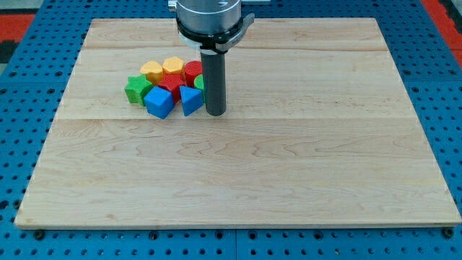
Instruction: Slide the green circle left and a bit down
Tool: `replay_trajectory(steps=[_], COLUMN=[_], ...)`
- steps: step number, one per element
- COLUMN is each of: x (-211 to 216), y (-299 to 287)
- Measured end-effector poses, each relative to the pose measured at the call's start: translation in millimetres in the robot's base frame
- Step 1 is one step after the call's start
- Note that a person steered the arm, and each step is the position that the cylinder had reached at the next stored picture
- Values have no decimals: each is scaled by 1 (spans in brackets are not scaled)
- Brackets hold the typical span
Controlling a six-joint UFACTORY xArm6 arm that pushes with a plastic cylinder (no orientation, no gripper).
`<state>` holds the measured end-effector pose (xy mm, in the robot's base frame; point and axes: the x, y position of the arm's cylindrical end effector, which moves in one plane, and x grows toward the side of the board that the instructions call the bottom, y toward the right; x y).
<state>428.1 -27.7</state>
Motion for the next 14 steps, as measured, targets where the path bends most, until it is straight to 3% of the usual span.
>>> replay_trajectory(steps=[1, 2, 3, 4, 5, 6, 8, 9, 10, 11, 14], x=[6, 46, 74, 102, 98, 93, -49, -106, -145, -121, -54], y=[1, 2, -37, -115, -215, -276, -241, -201, -123, -57, -43])
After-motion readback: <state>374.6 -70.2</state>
